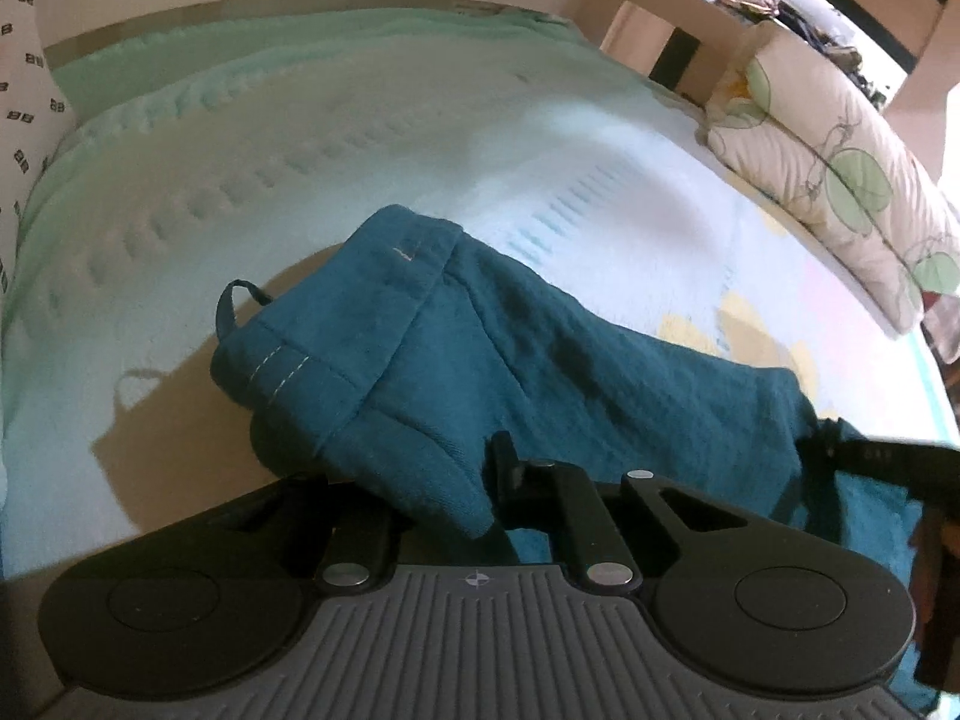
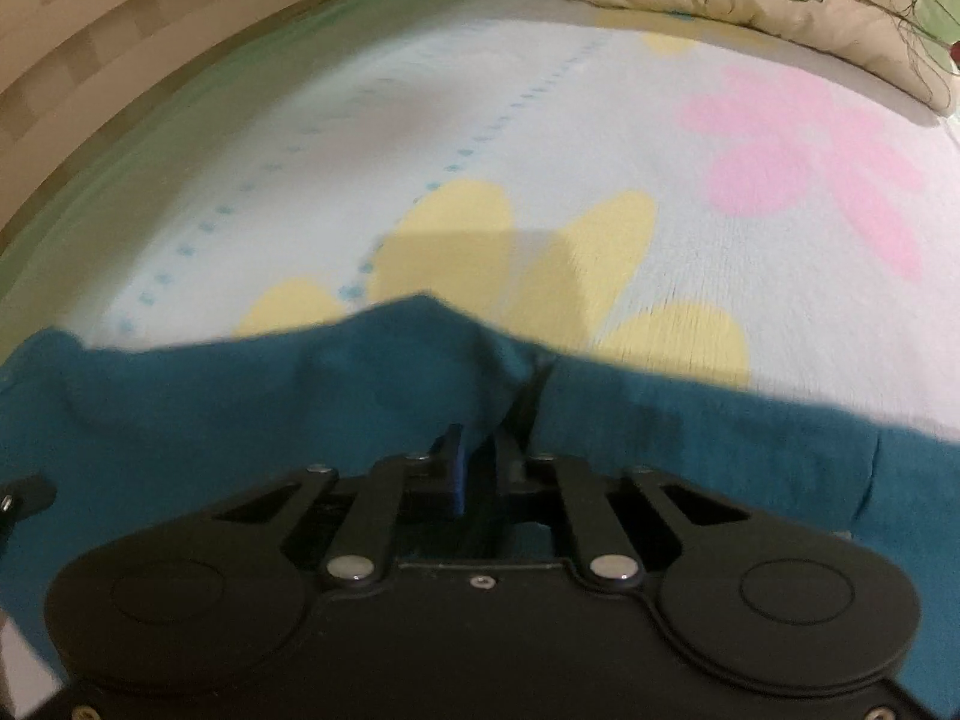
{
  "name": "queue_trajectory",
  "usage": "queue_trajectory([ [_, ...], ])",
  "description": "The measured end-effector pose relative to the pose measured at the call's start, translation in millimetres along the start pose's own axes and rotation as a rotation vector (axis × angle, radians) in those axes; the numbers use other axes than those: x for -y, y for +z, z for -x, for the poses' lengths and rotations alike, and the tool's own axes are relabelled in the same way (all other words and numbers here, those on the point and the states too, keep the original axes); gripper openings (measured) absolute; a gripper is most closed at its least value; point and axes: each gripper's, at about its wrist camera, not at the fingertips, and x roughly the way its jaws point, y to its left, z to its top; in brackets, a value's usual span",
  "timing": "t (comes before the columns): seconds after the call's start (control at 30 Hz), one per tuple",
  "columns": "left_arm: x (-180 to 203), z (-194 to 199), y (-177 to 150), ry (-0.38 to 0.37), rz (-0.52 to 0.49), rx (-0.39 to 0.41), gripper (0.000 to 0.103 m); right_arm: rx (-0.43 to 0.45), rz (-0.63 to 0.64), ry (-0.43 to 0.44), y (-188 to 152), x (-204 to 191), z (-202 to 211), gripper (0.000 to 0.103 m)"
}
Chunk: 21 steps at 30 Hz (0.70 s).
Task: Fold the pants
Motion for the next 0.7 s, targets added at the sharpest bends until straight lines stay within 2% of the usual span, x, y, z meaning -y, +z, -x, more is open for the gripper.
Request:
queue_trajectory([
  [0.2, 0, -2, 0, 0.000, 0.005, 0.004, 0.011, -0.014, -0.005, -0.014, 17, 3, -6, 0.008],
  [0.3, -1, 2, -3, 0.000, -0.006, 0.021, 0.010, 0.001, -0.047, 0.031, 12, 10, 14, 0.014],
  [0.37, -1, 4, -4, -0.003, -0.004, 0.033, 0.009, 0.003, -0.052, 0.062, 1, 10, 32, 0.020],
  [0.5, 4, 12, -3, -0.009, -0.019, 0.065, 0.007, -0.035, -0.049, 0.107, -40, 12, 62, 0.021],
  [0.7, 25, 31, 4, -0.010, -0.088, 0.112, 0.006, -0.087, -0.037, 0.114, -104, 16, 91, 0.021],
])
